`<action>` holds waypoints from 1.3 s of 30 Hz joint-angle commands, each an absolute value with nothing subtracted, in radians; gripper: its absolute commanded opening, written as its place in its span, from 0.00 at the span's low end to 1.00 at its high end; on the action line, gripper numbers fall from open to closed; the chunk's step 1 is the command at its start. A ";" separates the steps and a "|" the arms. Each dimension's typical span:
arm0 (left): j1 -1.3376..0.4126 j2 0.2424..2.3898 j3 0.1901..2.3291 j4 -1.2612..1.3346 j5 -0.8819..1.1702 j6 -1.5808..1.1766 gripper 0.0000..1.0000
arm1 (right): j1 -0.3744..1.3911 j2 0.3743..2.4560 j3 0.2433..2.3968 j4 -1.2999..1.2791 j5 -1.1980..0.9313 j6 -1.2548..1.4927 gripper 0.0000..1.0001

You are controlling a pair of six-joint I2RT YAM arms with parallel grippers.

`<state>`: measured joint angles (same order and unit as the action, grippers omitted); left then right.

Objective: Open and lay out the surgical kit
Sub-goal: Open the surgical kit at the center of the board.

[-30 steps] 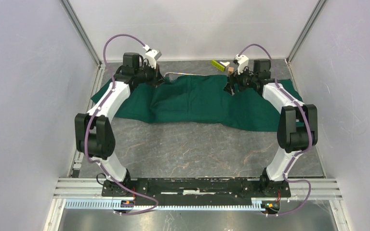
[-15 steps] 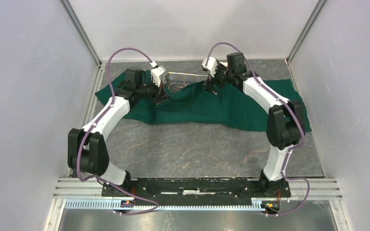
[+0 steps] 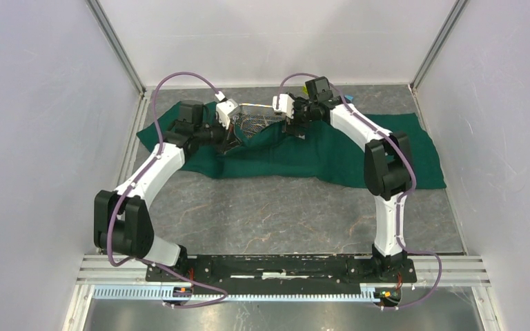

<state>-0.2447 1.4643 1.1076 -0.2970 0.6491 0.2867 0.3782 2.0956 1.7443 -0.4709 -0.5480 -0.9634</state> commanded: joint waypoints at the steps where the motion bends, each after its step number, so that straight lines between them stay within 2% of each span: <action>1: -0.255 1.410 1.098 -0.283 0.647 0.331 0.02 | 0.388 2.136 1.794 -0.497 -0.521 -1.046 0.91; 4: -0.255 1.405 1.094 -0.290 0.635 0.336 0.02 | 0.390 2.170 1.832 -0.497 -0.510 -1.046 0.87; 7: -0.255 1.398 1.088 -0.291 0.619 0.335 0.02 | 0.395 2.187 1.858 -0.488 -0.494 -1.037 0.75; 12: -0.255 1.378 1.081 -0.288 0.543 0.302 0.02 | 0.403 2.156 1.841 -0.493 -0.445 -1.041 0.35; 15: -0.255 1.355 1.080 -0.296 0.457 0.284 0.02 | 0.404 2.088 1.772 -0.483 -0.392 -1.030 0.03; 16: -0.255 1.341 1.081 -0.306 0.426 0.281 0.02 | 0.404 2.051 1.741 -0.475 -0.375 -1.015 0.00; 22: -0.255 1.193 1.078 -0.482 0.415 0.386 0.02 | 0.429 1.783 1.521 -0.523 -0.342 -0.934 0.00; 31: -0.258 0.851 0.958 -0.934 0.475 0.642 0.02 | 0.617 1.282 1.042 -0.570 -0.313 -0.796 0.02; 33: -0.257 0.788 0.928 -1.030 0.477 0.673 0.03 | 0.657 1.198 0.969 -0.611 -0.358 -0.780 0.07; 35: -0.258 0.728 0.900 -1.114 0.471 0.704 0.11 | 0.698 1.131 0.913 -0.663 -0.415 -0.771 0.13; 39: -0.258 0.603 0.863 -1.230 0.445 0.770 0.21 | 0.725 1.021 0.789 -0.733 -0.540 -0.808 0.34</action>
<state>-0.2634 0.6994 0.8845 -1.0168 0.4778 0.6403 0.7082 1.1107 0.8776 -0.6319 -0.4206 -0.8070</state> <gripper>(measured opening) 0.187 0.262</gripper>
